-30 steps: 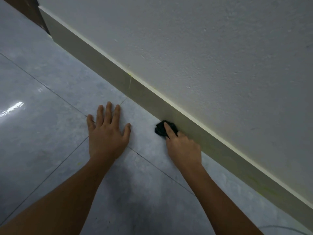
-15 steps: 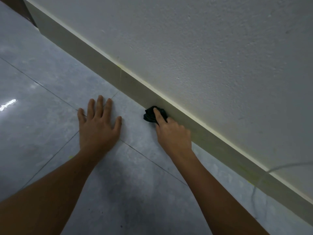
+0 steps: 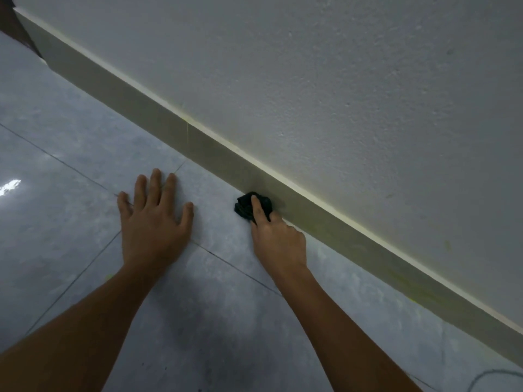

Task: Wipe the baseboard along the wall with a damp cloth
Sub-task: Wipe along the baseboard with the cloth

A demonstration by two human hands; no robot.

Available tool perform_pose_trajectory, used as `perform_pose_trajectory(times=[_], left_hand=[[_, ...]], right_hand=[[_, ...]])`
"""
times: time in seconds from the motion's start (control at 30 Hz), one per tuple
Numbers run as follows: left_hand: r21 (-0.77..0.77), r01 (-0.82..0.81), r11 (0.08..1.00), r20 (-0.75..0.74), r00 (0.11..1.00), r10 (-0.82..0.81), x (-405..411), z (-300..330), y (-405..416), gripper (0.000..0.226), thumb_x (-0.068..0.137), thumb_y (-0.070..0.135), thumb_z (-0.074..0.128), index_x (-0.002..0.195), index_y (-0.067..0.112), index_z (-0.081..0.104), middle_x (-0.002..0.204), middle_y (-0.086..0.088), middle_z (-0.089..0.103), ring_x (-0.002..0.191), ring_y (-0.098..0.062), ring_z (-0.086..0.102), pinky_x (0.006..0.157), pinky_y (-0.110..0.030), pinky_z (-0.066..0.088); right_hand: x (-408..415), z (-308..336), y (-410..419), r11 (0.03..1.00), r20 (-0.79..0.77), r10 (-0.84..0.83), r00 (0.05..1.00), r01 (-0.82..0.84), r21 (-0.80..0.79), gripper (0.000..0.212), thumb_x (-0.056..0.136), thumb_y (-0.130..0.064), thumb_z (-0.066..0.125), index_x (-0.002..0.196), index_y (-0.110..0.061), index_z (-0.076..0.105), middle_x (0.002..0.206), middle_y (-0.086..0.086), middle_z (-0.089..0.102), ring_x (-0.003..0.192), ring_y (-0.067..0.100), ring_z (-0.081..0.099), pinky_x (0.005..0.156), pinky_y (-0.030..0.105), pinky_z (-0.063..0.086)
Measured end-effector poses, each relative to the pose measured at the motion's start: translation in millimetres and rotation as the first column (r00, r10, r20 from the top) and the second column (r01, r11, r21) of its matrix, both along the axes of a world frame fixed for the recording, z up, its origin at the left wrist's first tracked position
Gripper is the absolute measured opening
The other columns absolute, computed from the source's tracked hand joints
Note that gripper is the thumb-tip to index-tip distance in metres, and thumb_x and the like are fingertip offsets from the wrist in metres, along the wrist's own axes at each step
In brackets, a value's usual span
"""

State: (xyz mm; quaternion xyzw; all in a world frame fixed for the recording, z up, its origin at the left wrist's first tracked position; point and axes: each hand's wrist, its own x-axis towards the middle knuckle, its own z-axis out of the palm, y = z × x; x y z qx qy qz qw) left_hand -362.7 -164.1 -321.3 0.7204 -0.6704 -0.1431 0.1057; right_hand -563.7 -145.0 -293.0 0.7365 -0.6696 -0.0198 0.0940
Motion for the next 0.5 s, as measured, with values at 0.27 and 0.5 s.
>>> perform_pose_trajectory(times=[0.27, 0.5], left_hand=[[-0.025, 0.007, 1.0, 0.01, 1.0, -0.007, 6.0, 5.2, -12.5, 0.074, 0.088, 0.06, 0.015, 0.152, 0.021, 0.009, 0.161, -0.007, 0.005, 0.148, -0.026, 0.0, 0.118, -0.052, 0.0], [0.012, 0.024, 1.0, 0.006, 1.0, -0.024, -2.2, 0.0, -1.1, 0.077, 0.086, 0.061, 0.008, 0.152, 0.021, 0.006, 0.161, -0.007, 0.002, 0.147, -0.025, -0.004, 0.118, -0.05, -0.005]], right_hand=[[-24.3, 20.6, 2.5, 0.989, 0.007, -0.02, 1.0, 0.021, -0.146, 0.06, 0.061, -0.022, 0.086, 0.118, -0.026, 0.069, 0.055, 0.0, 0.059, 0.027, 0.012, 0.024, 0.03, 0.014, 0.029], [-18.1, 8.3, 7.4, 0.998, 0.02, -0.048, 0.999, 0.048, -0.033, 0.063, 0.056, -0.022, 0.088, 0.116, -0.027, 0.07, 0.052, 0.002, 0.058, 0.022, 0.014, 0.037, 0.037, 0.013, 0.023]])
